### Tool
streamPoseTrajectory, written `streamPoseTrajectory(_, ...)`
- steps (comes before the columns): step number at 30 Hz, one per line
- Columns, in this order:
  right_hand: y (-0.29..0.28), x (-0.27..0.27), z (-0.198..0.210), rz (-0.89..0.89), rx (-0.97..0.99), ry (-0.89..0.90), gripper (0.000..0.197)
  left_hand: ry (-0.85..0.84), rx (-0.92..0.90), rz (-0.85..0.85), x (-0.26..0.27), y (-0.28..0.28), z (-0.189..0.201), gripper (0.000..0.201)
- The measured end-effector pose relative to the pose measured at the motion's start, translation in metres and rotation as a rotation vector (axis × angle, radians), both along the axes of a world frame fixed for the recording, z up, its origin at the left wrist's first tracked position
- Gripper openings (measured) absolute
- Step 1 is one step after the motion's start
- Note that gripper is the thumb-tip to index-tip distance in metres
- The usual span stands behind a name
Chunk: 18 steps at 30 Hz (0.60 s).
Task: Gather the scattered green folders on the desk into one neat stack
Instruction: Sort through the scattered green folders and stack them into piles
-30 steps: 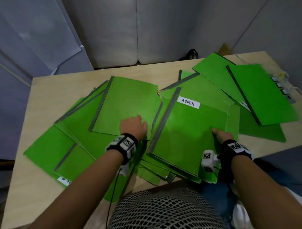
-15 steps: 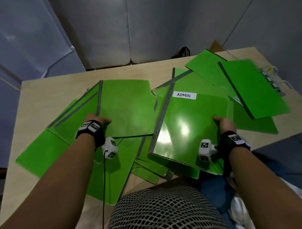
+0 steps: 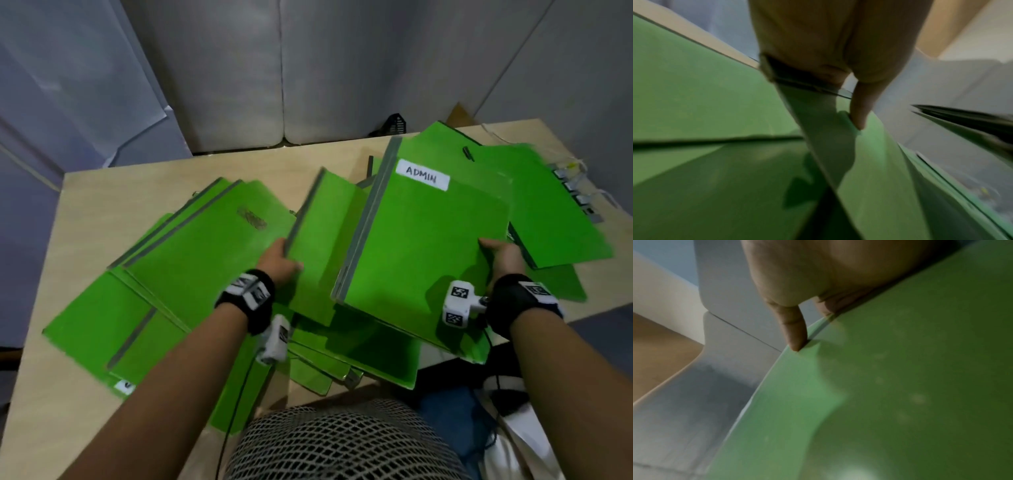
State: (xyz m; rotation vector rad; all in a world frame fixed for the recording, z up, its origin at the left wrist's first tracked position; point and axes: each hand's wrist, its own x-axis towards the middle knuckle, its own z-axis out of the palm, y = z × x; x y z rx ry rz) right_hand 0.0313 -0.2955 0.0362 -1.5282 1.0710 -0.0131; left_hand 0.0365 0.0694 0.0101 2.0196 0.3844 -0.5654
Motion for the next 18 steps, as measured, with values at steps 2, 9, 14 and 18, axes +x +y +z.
streamPoseTrajectory(2,0.012,-0.008,0.001,0.039,-0.009,0.100,0.040,0.043,0.228,-0.055,-0.010,-0.023,-0.013,0.043)
streamPoseTrajectory(9,0.012,-0.033,-0.037,0.064,-0.070,0.260,0.070,0.127,0.319,0.066,-0.025,-0.054,-0.019,0.052)
streamPoseTrajectory(14,0.022,-0.034,-0.034,0.107,-0.105,0.277,0.069,0.248,0.055,0.142,-0.025,-0.056,-0.010,0.064)
streamPoseTrajectory(18,0.018,-0.032,-0.044,0.155,-0.093,0.292,0.077,0.394,-0.147,0.221,-0.027,-0.057,-0.005,0.070)
